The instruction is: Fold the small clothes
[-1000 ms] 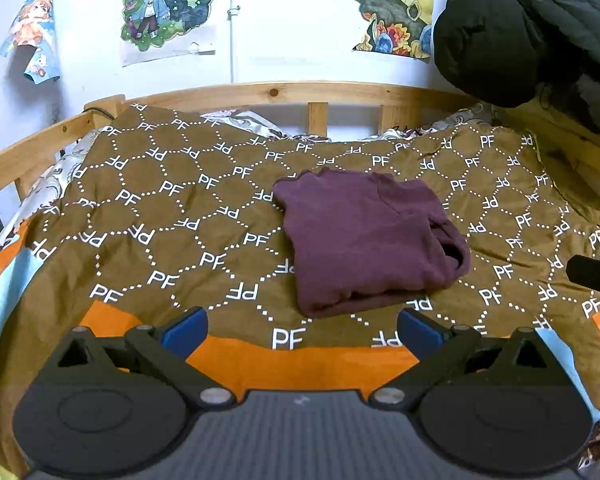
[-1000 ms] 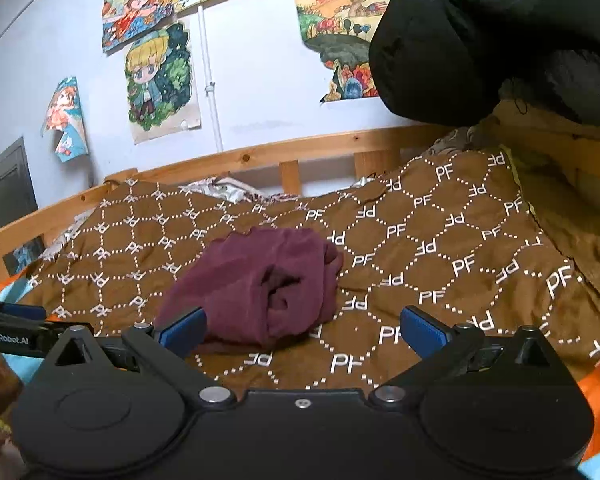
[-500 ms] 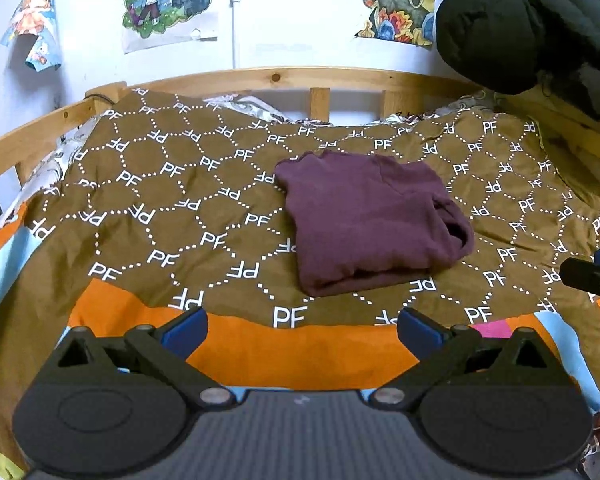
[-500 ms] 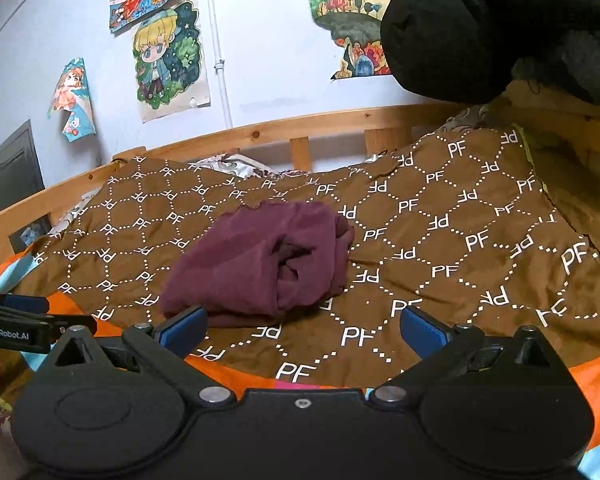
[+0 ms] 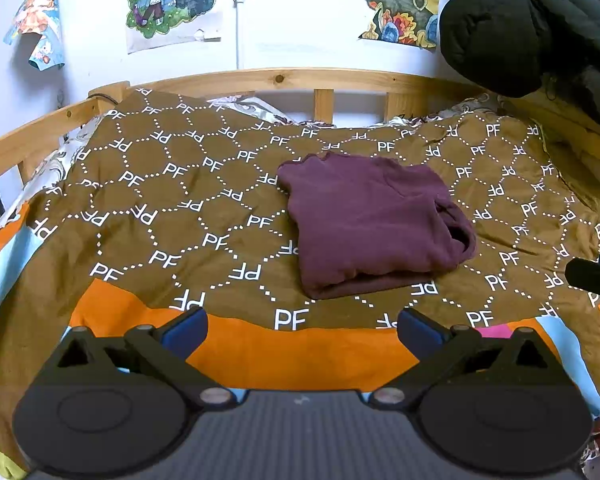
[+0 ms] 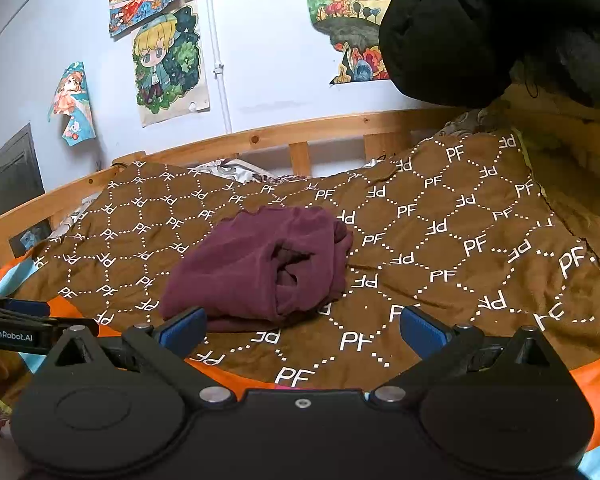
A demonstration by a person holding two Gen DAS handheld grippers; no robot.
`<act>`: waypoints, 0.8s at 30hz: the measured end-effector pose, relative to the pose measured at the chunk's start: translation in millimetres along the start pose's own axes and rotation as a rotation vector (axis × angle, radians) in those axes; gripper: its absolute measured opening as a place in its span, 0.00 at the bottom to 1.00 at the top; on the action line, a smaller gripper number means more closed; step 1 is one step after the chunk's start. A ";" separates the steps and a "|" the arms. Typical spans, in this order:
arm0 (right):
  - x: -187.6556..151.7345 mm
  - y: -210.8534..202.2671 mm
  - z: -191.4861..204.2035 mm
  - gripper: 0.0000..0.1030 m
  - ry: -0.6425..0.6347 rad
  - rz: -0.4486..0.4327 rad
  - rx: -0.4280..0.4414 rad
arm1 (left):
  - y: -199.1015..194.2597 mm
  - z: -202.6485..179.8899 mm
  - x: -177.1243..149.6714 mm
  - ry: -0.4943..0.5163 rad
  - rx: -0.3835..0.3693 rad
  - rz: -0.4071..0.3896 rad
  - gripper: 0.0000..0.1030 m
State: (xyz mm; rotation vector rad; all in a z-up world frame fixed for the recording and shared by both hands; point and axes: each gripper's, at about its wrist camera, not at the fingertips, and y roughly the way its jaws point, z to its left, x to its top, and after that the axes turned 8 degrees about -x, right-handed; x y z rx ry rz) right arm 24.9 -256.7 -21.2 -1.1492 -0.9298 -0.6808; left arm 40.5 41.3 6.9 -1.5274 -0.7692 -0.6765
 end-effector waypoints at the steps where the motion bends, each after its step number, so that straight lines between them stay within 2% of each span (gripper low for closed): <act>1: 0.0 0.0 -0.1 0.99 0.000 0.001 0.000 | -0.3 -0.4 0.1 0.001 0.000 -0.001 1.00; 24: 0.1 -0.9 -1.1 0.99 0.005 0.002 -0.002 | -0.6 -2.5 0.5 0.001 0.000 -0.006 1.00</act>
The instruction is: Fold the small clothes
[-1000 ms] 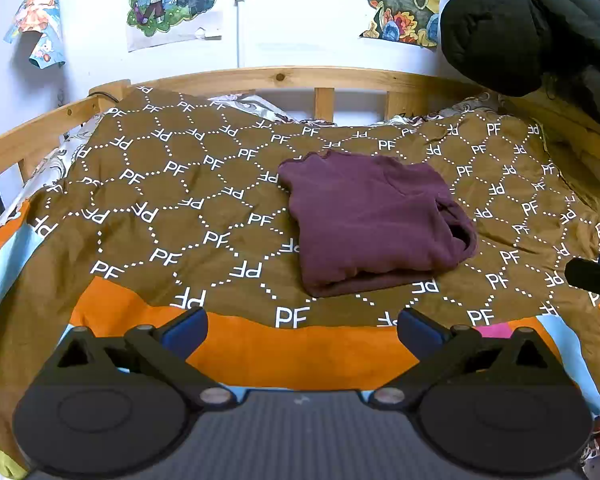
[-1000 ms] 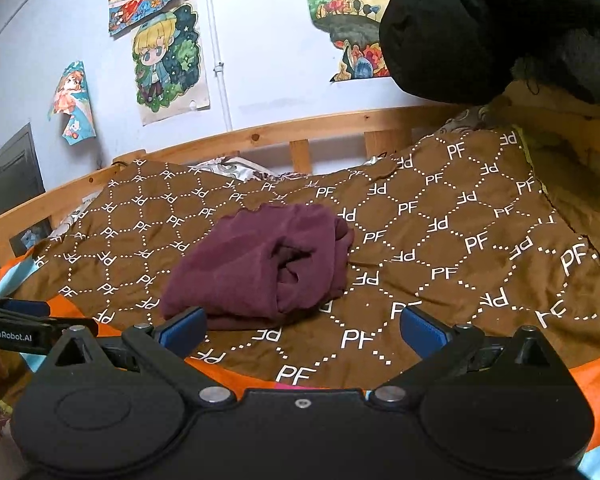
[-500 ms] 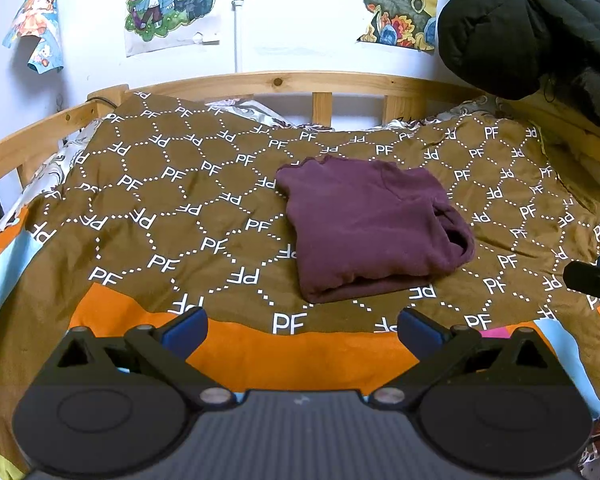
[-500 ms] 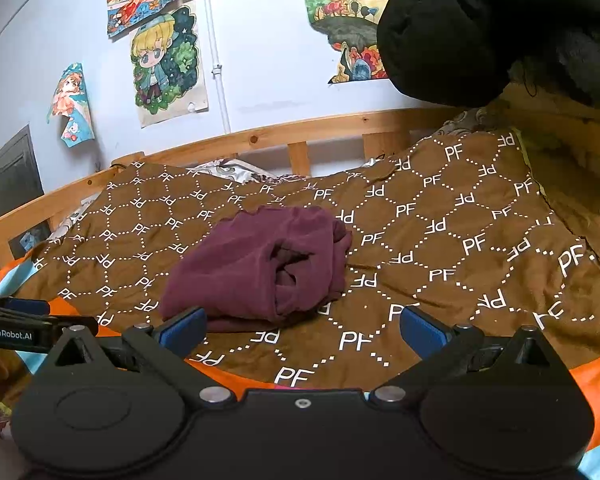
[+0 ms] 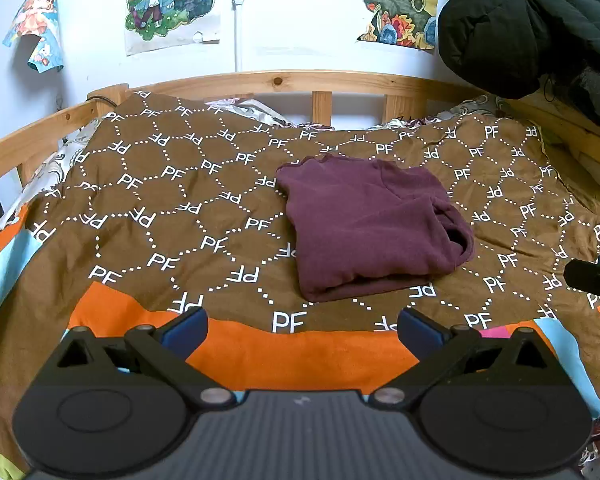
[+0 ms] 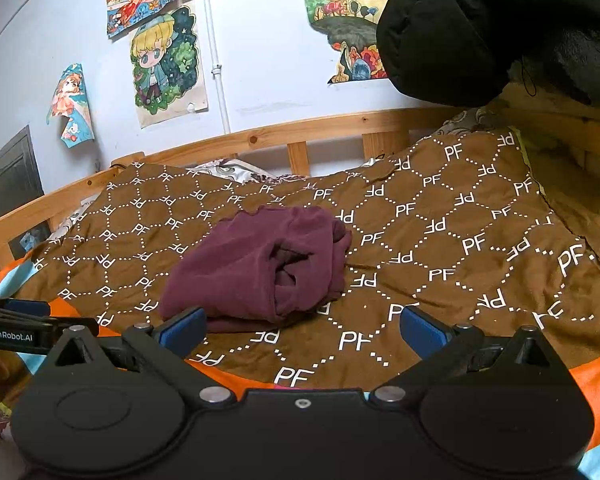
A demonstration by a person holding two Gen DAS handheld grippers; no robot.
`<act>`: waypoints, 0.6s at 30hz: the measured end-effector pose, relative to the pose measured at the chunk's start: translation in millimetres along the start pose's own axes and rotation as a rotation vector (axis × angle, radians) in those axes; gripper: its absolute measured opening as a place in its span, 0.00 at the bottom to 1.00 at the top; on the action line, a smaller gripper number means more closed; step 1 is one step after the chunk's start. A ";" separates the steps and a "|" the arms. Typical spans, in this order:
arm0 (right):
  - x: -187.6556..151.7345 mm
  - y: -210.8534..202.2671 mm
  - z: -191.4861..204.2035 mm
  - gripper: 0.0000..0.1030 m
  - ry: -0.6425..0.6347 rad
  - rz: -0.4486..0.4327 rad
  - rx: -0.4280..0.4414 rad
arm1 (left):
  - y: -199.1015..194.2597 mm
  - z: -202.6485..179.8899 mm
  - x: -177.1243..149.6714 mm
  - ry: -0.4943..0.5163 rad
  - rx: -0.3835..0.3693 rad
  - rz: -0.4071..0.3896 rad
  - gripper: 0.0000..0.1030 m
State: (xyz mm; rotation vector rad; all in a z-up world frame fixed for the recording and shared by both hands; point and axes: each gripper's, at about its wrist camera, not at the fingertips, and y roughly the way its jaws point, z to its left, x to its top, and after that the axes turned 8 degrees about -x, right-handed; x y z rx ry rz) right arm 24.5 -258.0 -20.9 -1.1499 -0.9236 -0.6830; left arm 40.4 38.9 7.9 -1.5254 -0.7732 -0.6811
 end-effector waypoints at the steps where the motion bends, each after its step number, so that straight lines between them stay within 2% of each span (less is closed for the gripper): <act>1: -0.1 -0.3 0.2 0.99 0.002 0.000 -0.001 | 0.1 0.0 -0.2 0.000 0.000 0.001 1.00; 18: 0.5 -1.3 1.0 0.99 0.003 -0.003 -0.002 | 2.3 -1.7 1.4 -0.017 0.014 0.024 1.00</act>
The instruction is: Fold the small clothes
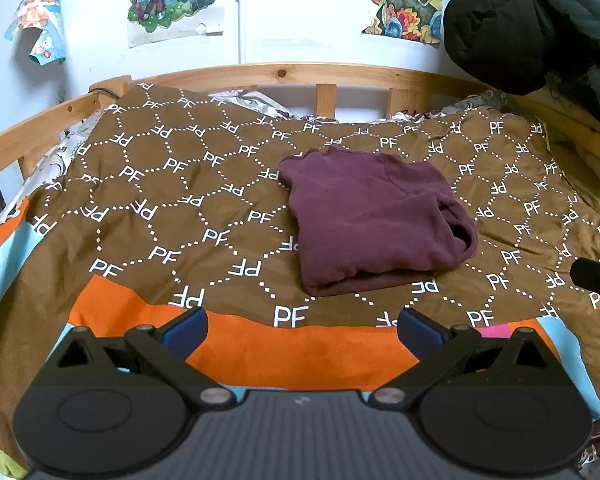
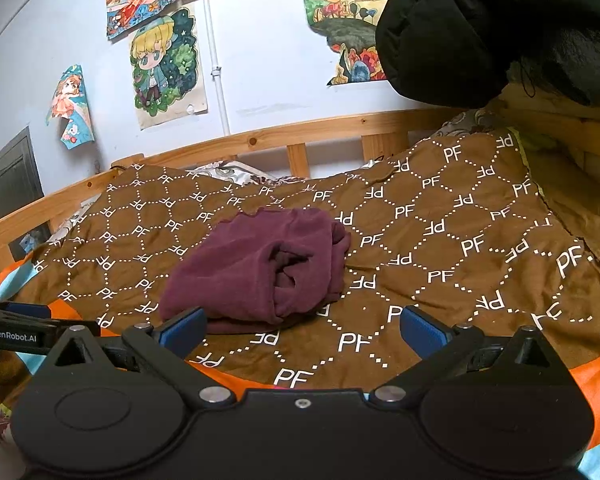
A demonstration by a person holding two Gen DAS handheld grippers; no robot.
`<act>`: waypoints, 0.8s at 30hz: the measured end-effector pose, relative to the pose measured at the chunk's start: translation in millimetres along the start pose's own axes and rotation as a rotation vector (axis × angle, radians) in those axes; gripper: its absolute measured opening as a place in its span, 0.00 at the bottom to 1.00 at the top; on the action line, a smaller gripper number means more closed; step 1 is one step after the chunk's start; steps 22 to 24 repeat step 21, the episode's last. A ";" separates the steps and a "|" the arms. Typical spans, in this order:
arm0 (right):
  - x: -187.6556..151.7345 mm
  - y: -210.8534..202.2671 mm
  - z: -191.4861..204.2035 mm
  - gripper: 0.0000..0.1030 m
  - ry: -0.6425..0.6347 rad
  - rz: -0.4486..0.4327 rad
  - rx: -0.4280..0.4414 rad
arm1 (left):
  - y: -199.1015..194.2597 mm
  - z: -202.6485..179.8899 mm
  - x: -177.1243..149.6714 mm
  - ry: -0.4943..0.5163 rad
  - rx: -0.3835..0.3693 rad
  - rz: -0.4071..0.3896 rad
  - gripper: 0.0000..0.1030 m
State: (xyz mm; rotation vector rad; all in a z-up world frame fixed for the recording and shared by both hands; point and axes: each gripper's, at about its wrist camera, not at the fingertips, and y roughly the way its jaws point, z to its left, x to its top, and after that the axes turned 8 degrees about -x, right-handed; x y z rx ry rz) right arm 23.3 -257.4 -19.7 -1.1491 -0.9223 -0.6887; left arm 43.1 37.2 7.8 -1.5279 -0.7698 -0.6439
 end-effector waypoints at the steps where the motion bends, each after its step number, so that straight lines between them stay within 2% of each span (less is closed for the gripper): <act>1: 0.0 0.0 -0.1 0.99 0.000 0.001 0.000 | -0.2 -0.1 0.1 0.000 0.005 -0.002 1.00; 9: 0.0 -0.5 0.6 0.99 -0.001 0.000 0.000 | 2.3 -1.6 -0.2 0.006 0.031 0.010 1.00; 24: 0.0 -0.4 -1.6 0.99 -0.001 0.000 -0.002 | 2.7 -2.0 0.1 0.013 0.029 0.005 1.00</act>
